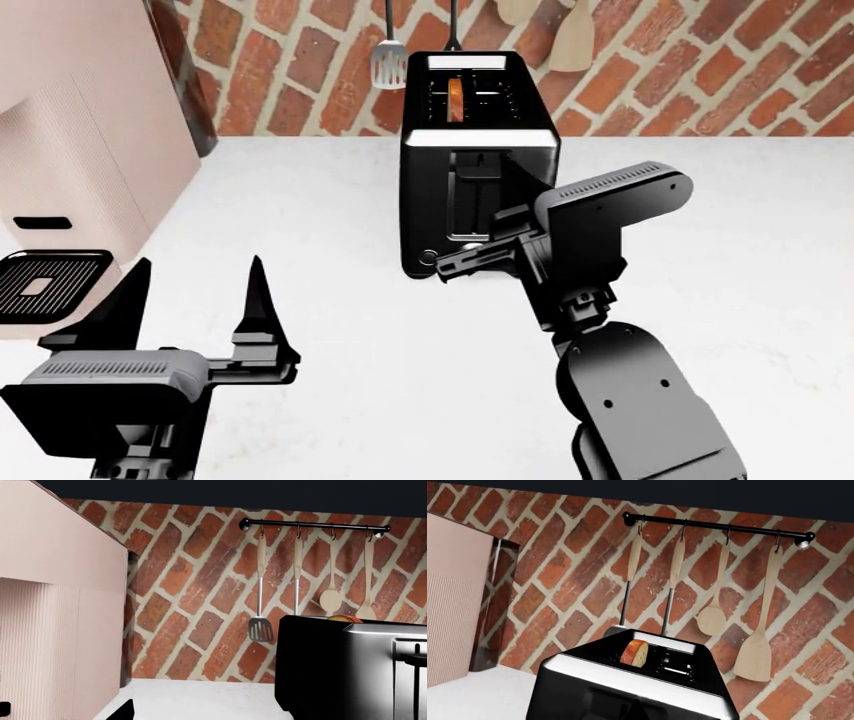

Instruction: Push down the lever of the toaster to turn it on.

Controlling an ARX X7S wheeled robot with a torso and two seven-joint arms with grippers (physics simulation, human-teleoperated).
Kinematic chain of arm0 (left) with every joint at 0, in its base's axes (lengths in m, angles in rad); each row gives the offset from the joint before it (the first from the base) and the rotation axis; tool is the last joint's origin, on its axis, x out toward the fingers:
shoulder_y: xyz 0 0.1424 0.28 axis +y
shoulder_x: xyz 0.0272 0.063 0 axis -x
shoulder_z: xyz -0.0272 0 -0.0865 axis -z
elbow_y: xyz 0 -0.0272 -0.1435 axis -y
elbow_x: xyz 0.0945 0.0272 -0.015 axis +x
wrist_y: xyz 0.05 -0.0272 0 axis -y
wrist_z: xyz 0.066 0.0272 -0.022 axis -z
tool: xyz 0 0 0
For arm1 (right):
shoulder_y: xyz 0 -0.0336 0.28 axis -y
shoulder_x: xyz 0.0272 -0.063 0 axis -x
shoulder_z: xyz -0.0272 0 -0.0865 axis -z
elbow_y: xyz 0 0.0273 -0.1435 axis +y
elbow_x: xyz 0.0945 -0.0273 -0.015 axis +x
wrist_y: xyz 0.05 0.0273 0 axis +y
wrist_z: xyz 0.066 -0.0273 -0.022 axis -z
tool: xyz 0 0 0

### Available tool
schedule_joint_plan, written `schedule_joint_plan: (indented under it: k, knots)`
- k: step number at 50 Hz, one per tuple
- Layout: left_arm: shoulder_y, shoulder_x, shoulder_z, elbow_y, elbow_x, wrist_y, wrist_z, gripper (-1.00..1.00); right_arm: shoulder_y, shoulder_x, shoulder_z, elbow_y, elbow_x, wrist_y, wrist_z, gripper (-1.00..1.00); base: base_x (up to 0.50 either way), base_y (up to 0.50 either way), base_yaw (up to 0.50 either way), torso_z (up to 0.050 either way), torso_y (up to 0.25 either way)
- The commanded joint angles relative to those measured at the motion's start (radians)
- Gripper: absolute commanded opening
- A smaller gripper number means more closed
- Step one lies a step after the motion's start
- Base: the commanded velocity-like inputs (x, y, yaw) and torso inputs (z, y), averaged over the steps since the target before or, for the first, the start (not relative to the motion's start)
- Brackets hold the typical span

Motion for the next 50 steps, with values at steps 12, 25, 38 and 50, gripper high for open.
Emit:
schedule_joint_plan:
  k: [12,25,38,50]
  knots:
    - [-0.013,-0.003,0.005,-0.046,-0.004,0.018,0.002,1.00,0.046,-0.030,-0.024,0.206,0.010,-0.098,0.017,-1.00,0.00,0.00,0.00,0.000,0.000]
    - [-0.006,-0.008,0.004,-0.048,-0.010,0.025,0.000,1.00,0.068,-0.032,-0.039,0.337,0.012,-0.142,0.021,-1.00,0.00,0.00,0.00,0.000,0.000]
    - [-0.001,-0.011,0.010,-0.050,-0.011,0.030,-0.002,1.00,0.018,-0.029,-0.054,0.319,0.039,-0.132,0.028,-1.00,0.01,0.00,0.00,0.000,0.000]
    - [0.000,-0.013,0.017,-0.055,-0.009,0.035,-0.004,1.00,-0.054,-0.026,-0.069,0.294,0.064,-0.155,0.036,-1.00,0.00,0.00,0.00,0.000,0.000]
